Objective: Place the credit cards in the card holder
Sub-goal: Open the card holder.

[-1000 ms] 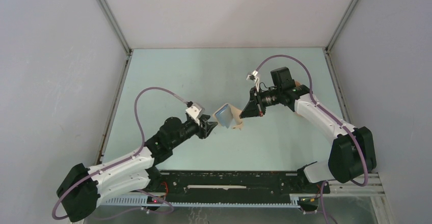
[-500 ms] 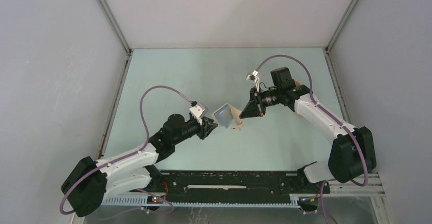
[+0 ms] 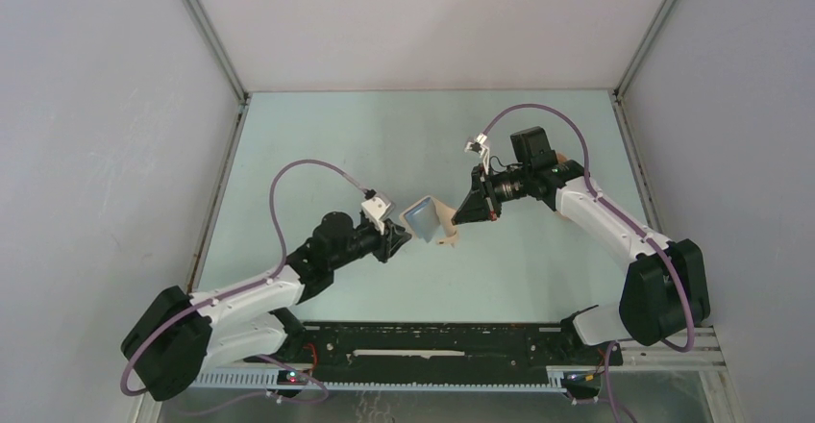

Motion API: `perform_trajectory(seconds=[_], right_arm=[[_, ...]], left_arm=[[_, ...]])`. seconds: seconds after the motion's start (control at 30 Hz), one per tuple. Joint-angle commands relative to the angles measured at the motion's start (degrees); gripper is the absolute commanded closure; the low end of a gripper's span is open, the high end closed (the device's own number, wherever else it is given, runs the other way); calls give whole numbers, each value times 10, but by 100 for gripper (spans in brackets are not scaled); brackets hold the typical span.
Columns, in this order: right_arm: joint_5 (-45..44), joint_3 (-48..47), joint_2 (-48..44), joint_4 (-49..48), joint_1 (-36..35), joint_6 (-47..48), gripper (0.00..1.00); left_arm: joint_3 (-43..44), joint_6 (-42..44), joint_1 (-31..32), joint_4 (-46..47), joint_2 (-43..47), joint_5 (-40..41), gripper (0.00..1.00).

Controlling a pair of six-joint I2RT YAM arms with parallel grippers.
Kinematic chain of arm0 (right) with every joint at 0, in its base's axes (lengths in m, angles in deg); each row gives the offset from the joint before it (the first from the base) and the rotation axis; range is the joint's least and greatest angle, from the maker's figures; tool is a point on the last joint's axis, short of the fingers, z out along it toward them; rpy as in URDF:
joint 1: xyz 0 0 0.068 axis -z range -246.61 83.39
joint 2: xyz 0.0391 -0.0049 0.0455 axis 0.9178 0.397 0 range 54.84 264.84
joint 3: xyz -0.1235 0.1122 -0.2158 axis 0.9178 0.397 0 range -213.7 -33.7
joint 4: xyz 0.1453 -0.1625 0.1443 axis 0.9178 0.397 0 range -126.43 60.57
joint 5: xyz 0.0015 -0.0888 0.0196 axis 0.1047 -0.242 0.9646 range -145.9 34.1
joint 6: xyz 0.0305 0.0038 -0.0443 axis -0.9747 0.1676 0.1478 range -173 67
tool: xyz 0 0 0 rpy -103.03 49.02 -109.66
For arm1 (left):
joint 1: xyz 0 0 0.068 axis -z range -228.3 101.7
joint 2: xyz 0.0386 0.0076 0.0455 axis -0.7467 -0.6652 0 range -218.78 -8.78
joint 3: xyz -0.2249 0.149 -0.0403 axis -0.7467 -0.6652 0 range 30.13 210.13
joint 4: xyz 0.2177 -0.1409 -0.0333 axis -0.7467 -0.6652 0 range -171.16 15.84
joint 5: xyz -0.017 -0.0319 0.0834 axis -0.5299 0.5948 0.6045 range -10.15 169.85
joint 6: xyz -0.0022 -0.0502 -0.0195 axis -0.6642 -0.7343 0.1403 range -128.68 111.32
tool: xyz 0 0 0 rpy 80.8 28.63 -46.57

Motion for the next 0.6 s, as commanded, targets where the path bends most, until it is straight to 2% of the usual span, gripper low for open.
perform_trajectory(seconds=[0.0,0.23,0.3,0.37,0.4,0.57], right_arm=[[19,-11,-5,-4,3,9,100],[21,-11,-6,-3,3,9,100],[22,-11,-6,-3,3,10,100],[21,-11,-7,-2,3,12,100],[20,-11,-7,-2,3,12,100],[-4,-11,-10,2,3,22,100]], left_arm=[[51,7,-4,21,-13,-15,70],[68,3,-6,20,-35,-27,71],[71,3,-7,19,-39,-32,79],[75,4,-8,12,-41,-34,95],[77,4,-9,10,-41,-36,99],[73,-8,-10,2,-28,-48,100]])
